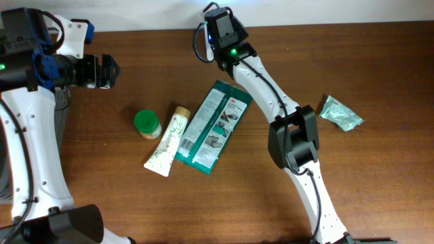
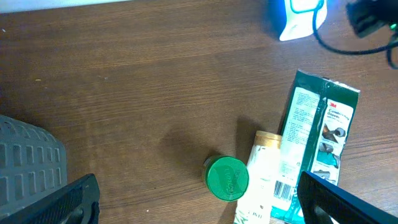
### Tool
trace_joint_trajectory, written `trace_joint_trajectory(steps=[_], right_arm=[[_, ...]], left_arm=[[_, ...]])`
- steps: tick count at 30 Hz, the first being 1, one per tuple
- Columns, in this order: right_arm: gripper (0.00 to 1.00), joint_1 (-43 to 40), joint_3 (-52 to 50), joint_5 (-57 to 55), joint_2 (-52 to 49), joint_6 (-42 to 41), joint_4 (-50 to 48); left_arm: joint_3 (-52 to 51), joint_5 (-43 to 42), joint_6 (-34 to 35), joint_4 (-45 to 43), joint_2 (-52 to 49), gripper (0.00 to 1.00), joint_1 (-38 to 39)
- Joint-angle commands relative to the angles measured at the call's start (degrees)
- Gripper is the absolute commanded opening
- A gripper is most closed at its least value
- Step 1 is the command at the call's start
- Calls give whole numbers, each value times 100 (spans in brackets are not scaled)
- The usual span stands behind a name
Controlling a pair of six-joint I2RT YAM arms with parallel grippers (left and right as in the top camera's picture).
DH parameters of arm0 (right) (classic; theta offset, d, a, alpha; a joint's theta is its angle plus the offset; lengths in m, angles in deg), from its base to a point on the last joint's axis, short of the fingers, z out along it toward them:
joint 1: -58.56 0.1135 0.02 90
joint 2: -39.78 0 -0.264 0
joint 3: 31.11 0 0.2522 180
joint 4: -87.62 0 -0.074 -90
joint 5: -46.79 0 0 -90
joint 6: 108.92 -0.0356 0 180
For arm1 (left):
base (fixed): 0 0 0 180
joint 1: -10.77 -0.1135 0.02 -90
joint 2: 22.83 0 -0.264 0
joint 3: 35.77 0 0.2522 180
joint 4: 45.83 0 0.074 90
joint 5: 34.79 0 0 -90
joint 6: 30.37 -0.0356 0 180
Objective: Scan the item barcode
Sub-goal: 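Hold the orange pack in front of the white scanner, then carry the orange pack right and release it beside the mint-green pack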
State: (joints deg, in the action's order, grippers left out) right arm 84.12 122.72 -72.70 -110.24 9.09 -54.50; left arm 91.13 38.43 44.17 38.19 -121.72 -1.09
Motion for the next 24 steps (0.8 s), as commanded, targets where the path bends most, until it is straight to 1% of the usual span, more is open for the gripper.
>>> trace_joint_trajectory(steps=[1,6,10,13,15,16,18,19,20,21,22,24], right_arm=[[4,-9,59,37,-59,181,-63],[4,-7,59,59,-59,177,-79],[4,-7,63,378,-17,164,-33],[4,-17,66,682,260,-321,118],[4,-90,66,1384,638,-800,549],[4,-155,66,1921,883,-1119,857],[4,-378,66,3283,1471,-1921,1602],[4,-531,66,3775,1779,-2413,1996],[4,-634,66,4048,1969,-2712,2288],[4,-748,66,4299,2157,-2911,2583],[4,-977,66,4688,2479,-3071,3152],[4,-1471,66,5119,2981,-3067,4249]], left_arm=[[59,-85,-70,-4,46,99,7],[59,-85,-70,-4,46,99,7],[59,-83,-70,-4,46,99,7],[59,-85,-70,-4,46,99,7],[59,-85,-70,-4,46,99,7],[59,-85,-70,-4,46,99,7],[59,-83,-70,-4,46,99,7],[59,-85,-70,-4,46,99,7],[59,-83,-70,-4,46,99,7],[59,-85,-70,-4,46,99,7],[59,-85,-70,-4,46,99,7],[59,-85,-70,-4,46,99,7]])
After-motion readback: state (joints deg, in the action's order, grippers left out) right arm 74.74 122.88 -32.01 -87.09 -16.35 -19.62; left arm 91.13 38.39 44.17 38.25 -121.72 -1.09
